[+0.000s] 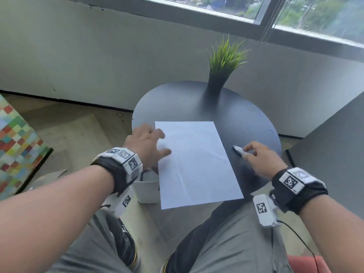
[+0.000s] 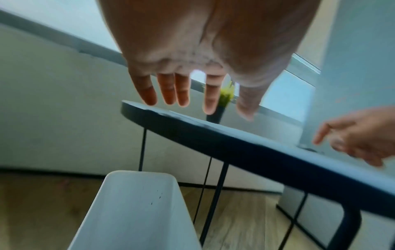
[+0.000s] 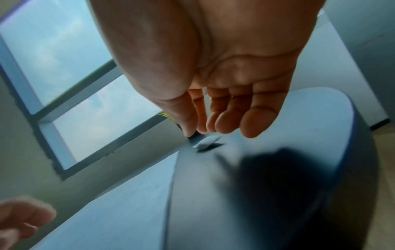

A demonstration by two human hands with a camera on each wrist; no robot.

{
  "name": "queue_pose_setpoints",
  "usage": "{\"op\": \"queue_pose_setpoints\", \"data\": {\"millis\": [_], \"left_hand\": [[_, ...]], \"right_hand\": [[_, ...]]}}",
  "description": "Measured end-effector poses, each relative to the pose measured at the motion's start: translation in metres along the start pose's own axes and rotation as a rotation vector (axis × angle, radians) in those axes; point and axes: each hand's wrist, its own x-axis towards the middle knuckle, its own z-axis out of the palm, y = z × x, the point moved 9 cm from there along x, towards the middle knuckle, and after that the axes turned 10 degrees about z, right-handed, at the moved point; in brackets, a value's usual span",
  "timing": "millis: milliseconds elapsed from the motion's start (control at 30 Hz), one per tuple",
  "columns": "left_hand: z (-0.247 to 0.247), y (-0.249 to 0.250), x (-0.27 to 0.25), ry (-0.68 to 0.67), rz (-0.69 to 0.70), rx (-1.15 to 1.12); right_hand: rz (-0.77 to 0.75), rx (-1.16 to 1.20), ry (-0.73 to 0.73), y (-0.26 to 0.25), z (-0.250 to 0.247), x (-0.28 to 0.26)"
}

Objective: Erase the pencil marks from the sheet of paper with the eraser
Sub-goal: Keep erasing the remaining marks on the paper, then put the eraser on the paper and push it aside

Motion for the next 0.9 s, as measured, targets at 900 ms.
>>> {"op": "queue_pose_setpoints", "data": {"millis": [900], "left_hand": [[-0.087, 0.009, -0.032, 0.253, -0.023, -1.143]], "right_hand": [[-0.022, 0.583, -0.272, -0.089, -0.019, -0.038]]}}
